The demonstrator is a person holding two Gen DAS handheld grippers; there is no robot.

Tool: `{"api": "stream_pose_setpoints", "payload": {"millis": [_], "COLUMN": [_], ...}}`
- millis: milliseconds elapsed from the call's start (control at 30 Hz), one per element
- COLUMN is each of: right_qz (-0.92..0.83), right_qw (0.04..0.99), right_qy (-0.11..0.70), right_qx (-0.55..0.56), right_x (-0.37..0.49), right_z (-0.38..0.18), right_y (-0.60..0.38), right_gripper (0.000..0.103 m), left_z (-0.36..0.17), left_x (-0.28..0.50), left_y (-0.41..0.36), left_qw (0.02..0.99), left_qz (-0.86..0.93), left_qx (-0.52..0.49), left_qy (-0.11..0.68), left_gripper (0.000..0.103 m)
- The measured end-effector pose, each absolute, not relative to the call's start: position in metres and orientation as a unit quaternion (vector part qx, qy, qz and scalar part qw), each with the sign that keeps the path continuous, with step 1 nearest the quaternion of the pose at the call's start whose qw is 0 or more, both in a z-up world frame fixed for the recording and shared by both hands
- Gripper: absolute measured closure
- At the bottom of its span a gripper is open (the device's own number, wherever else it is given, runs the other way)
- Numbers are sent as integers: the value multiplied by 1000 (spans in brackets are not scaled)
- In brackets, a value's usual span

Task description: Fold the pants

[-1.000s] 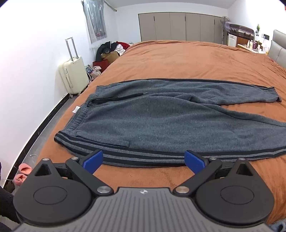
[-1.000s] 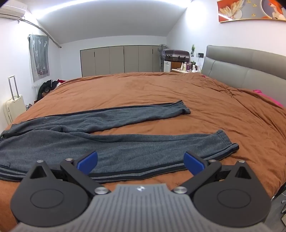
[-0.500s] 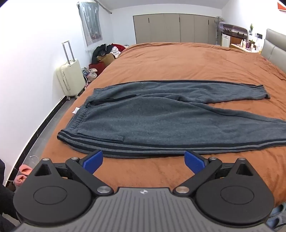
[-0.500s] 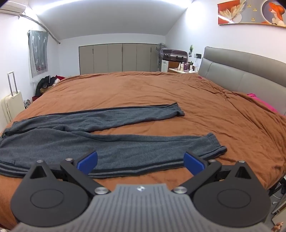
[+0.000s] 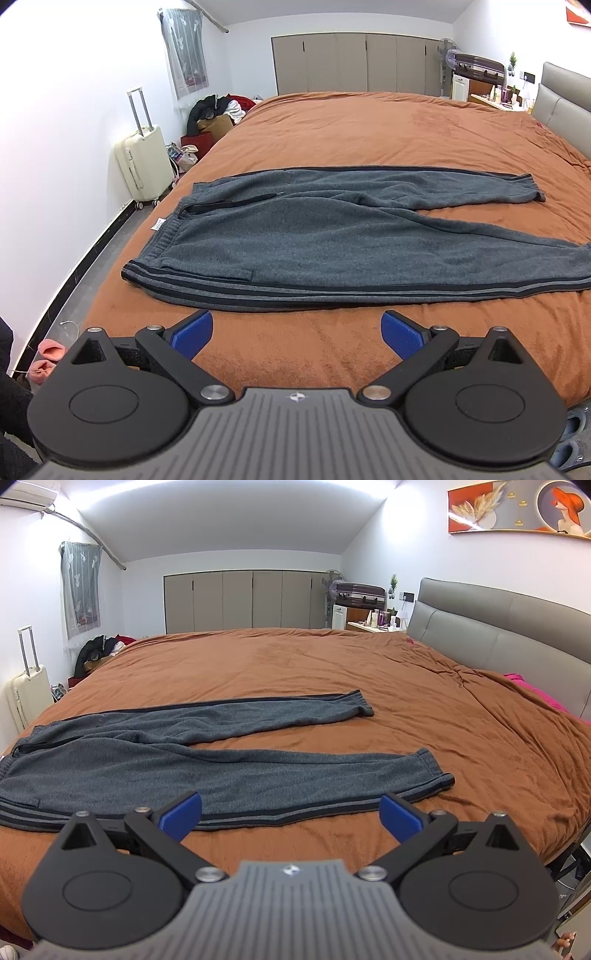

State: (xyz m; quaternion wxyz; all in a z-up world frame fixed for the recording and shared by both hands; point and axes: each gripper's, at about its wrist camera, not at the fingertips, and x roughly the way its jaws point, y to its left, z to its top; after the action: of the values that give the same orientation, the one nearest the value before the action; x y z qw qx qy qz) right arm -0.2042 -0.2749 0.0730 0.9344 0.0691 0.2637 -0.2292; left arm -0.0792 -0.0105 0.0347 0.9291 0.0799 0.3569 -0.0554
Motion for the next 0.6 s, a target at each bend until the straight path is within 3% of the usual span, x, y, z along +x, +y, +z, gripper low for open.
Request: {"api": "stream_pose_setpoints", "payload": {"millis": [600], "right_qz": [-225], "right_qw": [935], "right_qy": [267], "right_qx": [67], "right_x": [-206], "right_z": [76], "right_y": [-276], "right_gripper": [5], "left_z": [35], "left_x": [-82], "left_y": [-12], "left_qw": [928], "left_qz": [-58], "left_qx": [82], "left_qy": [358], "left_gripper": [0]}}
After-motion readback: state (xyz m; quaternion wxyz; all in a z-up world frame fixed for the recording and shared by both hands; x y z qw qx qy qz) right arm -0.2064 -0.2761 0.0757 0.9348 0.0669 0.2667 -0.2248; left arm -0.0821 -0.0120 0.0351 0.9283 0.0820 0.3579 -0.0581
